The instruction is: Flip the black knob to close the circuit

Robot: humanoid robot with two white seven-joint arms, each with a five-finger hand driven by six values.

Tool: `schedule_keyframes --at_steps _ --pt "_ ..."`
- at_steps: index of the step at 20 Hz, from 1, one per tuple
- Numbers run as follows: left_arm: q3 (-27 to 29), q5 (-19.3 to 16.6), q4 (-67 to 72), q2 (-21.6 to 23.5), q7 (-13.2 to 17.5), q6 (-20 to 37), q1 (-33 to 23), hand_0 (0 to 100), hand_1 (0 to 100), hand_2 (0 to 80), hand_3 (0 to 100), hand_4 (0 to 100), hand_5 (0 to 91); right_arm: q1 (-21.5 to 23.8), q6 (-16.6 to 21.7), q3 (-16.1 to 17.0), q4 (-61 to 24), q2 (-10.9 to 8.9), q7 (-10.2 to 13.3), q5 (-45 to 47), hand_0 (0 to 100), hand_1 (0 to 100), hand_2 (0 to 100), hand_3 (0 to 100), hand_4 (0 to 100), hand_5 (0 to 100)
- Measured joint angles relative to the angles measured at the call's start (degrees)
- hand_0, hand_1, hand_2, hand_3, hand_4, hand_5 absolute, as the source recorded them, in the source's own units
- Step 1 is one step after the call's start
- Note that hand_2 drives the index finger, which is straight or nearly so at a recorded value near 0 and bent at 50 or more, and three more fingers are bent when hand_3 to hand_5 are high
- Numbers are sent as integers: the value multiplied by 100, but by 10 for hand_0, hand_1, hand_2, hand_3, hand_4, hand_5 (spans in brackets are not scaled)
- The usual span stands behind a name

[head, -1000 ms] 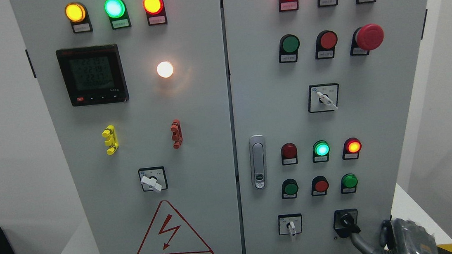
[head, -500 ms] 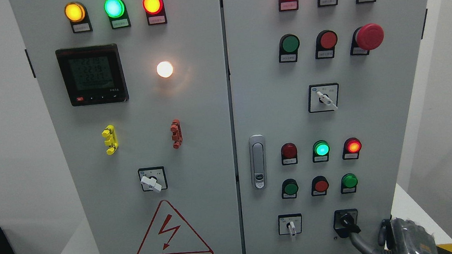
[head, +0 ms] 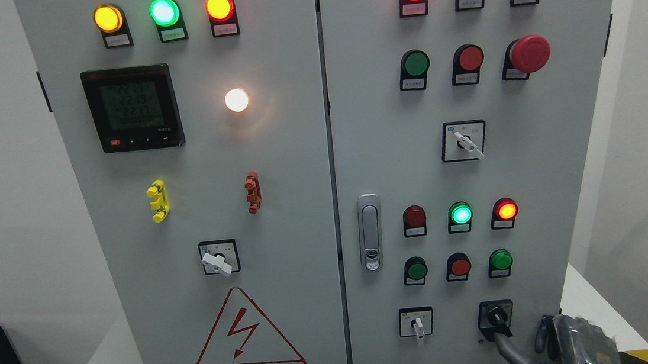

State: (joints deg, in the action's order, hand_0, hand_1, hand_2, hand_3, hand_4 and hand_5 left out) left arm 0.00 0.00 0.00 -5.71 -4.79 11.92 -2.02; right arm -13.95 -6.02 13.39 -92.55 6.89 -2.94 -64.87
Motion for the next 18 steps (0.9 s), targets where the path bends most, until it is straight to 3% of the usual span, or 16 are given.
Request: schedule_keyframes --at_steps 14,18 --pt "0 0 0 0 -1 -37 0 120 556 0 0 0 0 196 308 -190 -116 21 49 16 0 217 752 944 771 786" --pt "0 0 0 0 0 -38 0 120 556 0 0 0 0 337 319 -214 -259 37 68 219 0 206 689 899 747 712"
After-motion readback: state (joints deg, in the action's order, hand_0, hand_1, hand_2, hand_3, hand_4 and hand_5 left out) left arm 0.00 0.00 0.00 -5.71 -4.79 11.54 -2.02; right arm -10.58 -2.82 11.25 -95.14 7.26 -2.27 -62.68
